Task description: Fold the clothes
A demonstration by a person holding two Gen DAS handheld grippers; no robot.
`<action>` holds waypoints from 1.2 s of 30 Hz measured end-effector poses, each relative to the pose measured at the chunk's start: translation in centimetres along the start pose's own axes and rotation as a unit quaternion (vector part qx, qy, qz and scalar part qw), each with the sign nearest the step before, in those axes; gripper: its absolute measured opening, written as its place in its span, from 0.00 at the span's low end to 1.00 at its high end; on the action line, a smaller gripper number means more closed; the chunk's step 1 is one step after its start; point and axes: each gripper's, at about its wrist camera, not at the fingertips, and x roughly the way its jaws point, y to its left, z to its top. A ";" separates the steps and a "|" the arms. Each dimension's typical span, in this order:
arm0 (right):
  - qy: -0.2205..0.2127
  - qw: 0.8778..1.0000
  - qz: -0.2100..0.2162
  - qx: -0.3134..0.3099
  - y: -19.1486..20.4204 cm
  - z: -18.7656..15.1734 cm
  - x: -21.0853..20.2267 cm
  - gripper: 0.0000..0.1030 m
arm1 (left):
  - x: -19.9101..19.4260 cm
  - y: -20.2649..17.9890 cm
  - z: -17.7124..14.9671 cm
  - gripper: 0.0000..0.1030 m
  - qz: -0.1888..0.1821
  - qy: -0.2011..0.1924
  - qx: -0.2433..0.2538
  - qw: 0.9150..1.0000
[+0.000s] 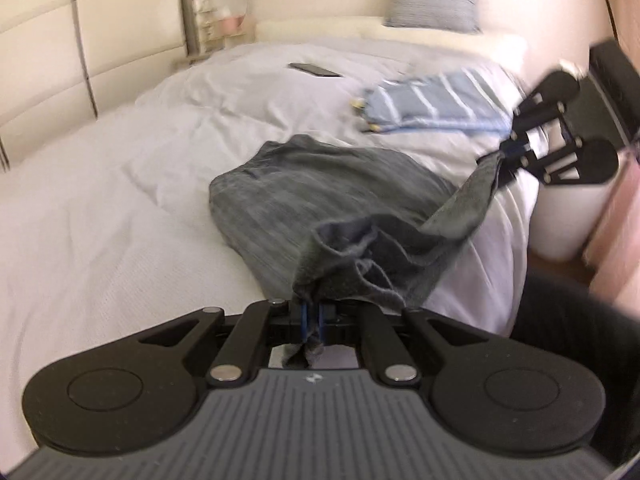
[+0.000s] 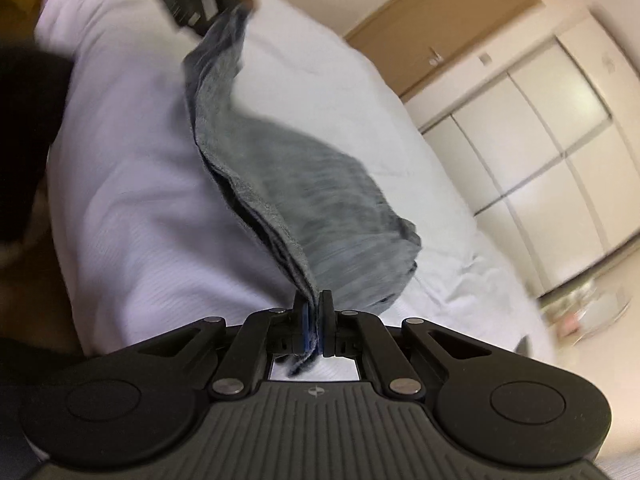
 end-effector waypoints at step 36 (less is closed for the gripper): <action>-0.082 0.785 0.133 0.600 -7.5 -11.2 4.7 0.44 | 6.7 8.6 -1.3 0.04 -0.058 -0.005 -0.253 0.966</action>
